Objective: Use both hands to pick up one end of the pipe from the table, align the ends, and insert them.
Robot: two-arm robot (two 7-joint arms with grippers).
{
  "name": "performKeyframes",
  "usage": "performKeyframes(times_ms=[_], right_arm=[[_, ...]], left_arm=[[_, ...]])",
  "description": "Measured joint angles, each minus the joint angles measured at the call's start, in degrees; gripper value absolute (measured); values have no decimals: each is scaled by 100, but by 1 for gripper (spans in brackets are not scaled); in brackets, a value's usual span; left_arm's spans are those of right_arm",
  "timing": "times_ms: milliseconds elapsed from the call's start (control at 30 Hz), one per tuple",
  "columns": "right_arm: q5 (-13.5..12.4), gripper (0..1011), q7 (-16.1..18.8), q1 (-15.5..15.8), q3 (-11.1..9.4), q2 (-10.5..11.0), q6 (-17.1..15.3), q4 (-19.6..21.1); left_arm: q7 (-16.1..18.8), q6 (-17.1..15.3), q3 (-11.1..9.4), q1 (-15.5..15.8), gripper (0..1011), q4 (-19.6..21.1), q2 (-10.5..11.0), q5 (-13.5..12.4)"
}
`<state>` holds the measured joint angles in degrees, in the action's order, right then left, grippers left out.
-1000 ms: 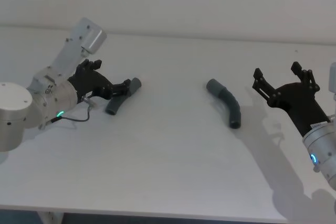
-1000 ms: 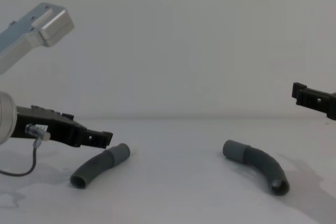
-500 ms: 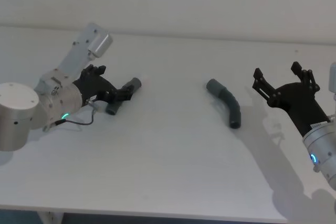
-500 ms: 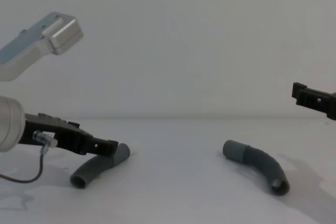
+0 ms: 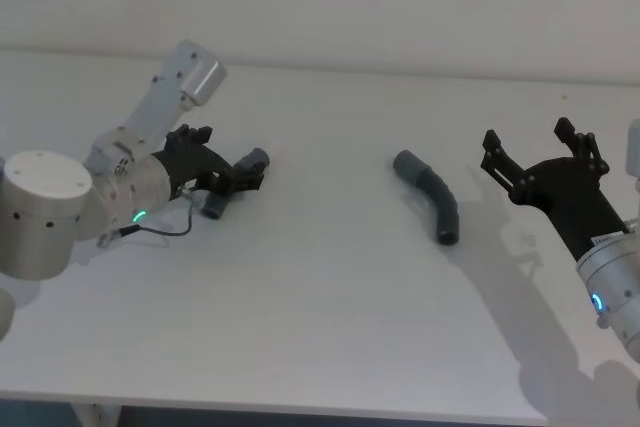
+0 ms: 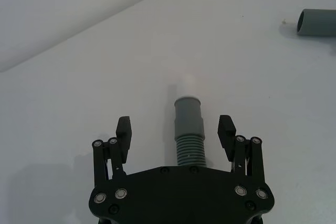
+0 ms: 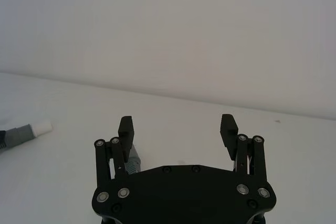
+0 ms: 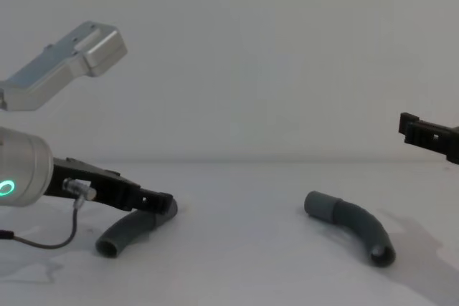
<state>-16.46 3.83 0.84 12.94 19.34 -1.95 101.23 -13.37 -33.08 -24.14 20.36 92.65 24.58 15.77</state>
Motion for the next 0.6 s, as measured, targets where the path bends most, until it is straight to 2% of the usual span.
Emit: performKeyframes(times_ms=[600], right_arm=[[0, 1002, 0, 0, 0, 0, 0, 0]], left_arm=[[-41, -279, -34, 169, 1002, -164, -173, -61]])
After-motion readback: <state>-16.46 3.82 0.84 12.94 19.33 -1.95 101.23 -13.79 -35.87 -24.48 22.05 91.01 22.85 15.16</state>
